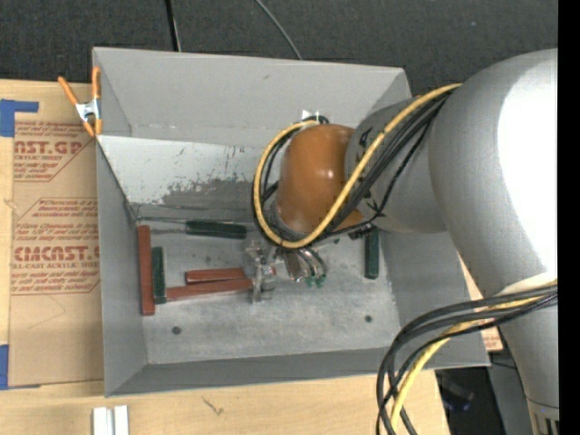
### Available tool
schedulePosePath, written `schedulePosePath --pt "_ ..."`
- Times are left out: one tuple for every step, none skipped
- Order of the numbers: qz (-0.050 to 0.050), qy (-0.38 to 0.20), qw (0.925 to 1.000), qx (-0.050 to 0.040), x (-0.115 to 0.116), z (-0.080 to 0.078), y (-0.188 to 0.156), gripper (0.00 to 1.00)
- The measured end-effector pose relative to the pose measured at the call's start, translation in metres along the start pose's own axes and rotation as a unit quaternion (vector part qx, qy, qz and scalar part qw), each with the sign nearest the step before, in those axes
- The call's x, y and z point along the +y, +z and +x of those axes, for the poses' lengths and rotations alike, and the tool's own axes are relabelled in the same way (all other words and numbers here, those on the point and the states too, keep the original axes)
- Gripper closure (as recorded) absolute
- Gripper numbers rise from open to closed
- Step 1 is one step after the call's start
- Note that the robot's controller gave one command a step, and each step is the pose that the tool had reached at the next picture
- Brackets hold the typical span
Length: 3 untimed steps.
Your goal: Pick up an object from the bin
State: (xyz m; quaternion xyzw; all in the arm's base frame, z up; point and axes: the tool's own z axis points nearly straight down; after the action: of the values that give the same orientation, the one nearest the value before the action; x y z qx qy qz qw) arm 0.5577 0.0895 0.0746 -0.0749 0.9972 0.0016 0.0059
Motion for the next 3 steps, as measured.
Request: schedulePosePath --pt "0.001 0.023 0.9997 0.0087 0.003 0.006 -0.046 1.00" --pt "0.001 -0.003 1.0000 0.0021 0.010 -0.002 -0.156 0.00" --pt "0.001 -0.002 1.0000 0.0043 0.010 -0.001 -0.154 0.00"
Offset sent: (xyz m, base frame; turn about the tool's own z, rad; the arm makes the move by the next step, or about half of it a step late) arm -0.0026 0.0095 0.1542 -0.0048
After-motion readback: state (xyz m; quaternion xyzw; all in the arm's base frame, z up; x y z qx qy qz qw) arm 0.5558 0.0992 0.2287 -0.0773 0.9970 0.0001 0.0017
